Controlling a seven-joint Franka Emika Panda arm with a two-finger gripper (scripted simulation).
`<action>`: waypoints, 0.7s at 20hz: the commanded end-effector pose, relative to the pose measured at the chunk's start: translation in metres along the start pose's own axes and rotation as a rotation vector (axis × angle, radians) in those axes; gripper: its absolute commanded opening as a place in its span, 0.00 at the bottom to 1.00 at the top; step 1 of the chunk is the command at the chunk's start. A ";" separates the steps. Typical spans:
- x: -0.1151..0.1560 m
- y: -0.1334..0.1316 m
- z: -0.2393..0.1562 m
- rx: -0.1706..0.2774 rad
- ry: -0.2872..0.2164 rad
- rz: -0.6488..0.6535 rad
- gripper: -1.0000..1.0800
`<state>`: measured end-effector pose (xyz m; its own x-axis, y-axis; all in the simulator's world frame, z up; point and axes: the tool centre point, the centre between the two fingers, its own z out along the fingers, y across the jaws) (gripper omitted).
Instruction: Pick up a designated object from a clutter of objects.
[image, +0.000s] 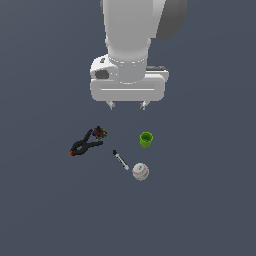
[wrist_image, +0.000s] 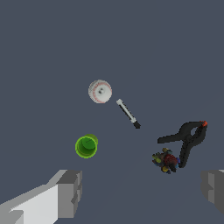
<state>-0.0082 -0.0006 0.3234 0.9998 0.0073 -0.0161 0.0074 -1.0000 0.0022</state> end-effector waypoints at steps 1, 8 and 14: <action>0.000 0.000 0.000 0.000 0.000 0.000 0.96; 0.003 -0.001 -0.006 -0.022 0.020 -0.040 0.96; 0.003 0.000 -0.005 -0.023 0.022 -0.041 0.96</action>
<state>-0.0050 0.0003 0.3294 0.9987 0.0502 0.0058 0.0500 -0.9984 0.0253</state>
